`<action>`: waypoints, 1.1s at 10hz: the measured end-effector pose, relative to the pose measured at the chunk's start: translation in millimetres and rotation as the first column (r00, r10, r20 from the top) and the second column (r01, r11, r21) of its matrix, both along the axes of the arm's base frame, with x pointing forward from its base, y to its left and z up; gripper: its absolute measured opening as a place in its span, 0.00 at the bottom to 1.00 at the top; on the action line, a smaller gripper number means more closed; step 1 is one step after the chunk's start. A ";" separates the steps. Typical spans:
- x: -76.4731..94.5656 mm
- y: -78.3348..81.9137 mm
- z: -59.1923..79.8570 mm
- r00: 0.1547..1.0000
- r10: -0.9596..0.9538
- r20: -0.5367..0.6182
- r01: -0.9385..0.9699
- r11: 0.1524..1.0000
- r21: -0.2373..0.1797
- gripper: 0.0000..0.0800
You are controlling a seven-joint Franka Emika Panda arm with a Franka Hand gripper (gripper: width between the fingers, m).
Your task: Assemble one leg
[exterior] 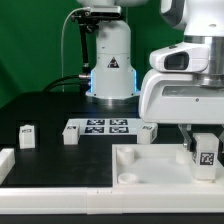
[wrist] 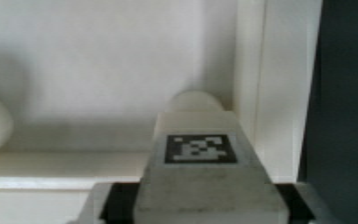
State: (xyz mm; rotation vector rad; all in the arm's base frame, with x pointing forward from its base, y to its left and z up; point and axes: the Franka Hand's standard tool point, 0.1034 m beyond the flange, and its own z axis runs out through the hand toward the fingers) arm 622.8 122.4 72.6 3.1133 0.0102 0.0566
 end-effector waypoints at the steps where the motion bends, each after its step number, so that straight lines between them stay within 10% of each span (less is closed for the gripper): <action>1: 0.0 0.0 0.0 1.000 -0.002 0.000 0.002 1.000 0.000 0.36; 7: -0.1 2.9 -0.5 0.826 -0.564 0.020 0.563 0.826 0.027 0.36; 11: 0.3 4.3 -1.5 0.361 -0.933 0.008 0.931 0.360 0.062 0.36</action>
Offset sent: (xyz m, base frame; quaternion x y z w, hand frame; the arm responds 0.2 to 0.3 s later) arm 0.0000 0.0000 0.0000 0.0000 0.0000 0.0899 0.9960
